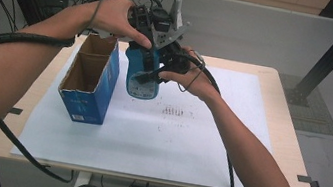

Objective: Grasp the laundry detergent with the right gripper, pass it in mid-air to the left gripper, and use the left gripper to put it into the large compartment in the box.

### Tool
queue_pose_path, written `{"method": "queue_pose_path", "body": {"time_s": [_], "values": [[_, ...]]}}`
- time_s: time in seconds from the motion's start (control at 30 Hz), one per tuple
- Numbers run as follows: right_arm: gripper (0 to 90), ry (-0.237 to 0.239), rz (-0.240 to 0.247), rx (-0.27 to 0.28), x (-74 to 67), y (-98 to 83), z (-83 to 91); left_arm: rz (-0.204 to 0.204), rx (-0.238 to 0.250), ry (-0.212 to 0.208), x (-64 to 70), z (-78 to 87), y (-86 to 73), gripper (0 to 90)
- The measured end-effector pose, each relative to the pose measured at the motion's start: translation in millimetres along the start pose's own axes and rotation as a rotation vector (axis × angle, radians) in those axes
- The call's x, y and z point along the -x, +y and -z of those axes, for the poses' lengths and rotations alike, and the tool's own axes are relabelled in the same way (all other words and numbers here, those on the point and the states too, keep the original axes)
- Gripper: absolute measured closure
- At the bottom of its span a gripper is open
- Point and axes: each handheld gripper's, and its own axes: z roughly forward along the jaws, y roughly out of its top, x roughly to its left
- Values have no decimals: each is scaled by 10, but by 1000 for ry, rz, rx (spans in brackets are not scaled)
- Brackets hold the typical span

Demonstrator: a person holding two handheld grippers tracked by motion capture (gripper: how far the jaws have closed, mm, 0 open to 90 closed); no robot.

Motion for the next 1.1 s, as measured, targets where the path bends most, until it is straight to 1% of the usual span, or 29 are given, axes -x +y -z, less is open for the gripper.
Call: {"method": "queue_pose_path", "body": {"time_s": [0.2,0.37,0.47,0.8,0.9,0.97,1.03,1.07,1.1], "values": [[439,1,4,7,-4,5,3,-1,-5,5,-2,-3,-2,73],[439,3,4,6,-15,11,5,-4,-1,7,1,2,0,107],[439,4,4,7,-20,14,5,-11,-3,9,-1,4,-2,135],[438,3,14,12,-29,21,14,-5,0,19,-5,-14,-10,228],[438,4,13,11,-38,23,14,-10,-3,17,-2,-15,-1,242],[438,3,15,6,-47,27,16,-17,-9,15,-5,-10,4,271],[438,0,19,5,-50,29,16,-15,-5,9,0,-8,6,294],[438,1,20,7,-51,28,17,-18,-3,7,5,-7,8,320],[438,1,20,7,-51,28,17,-18,-3,7,5,-7,8,321]]}}
